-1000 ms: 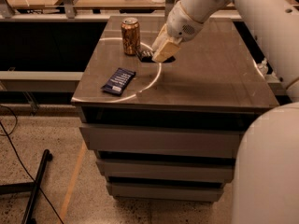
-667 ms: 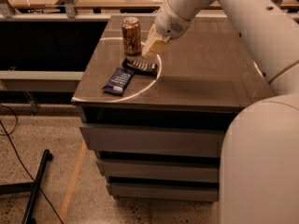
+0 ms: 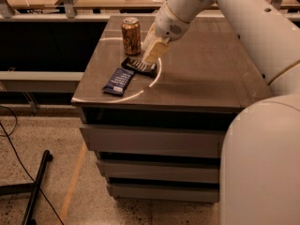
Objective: Move rxbar chocolate near rxbar blueberry
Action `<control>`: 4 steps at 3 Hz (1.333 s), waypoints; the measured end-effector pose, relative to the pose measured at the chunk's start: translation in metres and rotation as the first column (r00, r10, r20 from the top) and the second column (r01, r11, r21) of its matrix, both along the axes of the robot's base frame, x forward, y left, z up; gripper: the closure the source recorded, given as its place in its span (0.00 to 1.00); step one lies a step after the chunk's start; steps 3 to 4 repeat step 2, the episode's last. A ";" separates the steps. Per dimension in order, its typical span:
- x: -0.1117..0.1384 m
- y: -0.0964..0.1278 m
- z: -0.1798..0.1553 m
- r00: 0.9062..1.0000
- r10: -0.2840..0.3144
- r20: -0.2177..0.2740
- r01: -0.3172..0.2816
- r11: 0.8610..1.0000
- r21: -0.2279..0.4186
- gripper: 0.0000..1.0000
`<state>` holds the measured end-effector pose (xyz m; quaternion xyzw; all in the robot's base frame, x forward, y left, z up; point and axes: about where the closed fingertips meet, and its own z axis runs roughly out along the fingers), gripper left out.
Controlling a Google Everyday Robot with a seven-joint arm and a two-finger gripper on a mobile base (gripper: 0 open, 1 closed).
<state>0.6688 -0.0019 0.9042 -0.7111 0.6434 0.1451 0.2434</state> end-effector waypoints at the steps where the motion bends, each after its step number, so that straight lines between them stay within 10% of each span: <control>1: 0.002 0.003 -0.003 1.000 0.002 -0.001 -0.002 1.000 0.002 0.00; 4: 0.002 0.003 -0.003 1.000 0.002 -0.001 -0.002 1.000 0.002 0.00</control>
Offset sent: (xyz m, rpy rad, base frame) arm 0.0011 0.0021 -0.0019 0.0015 0.0004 0.0010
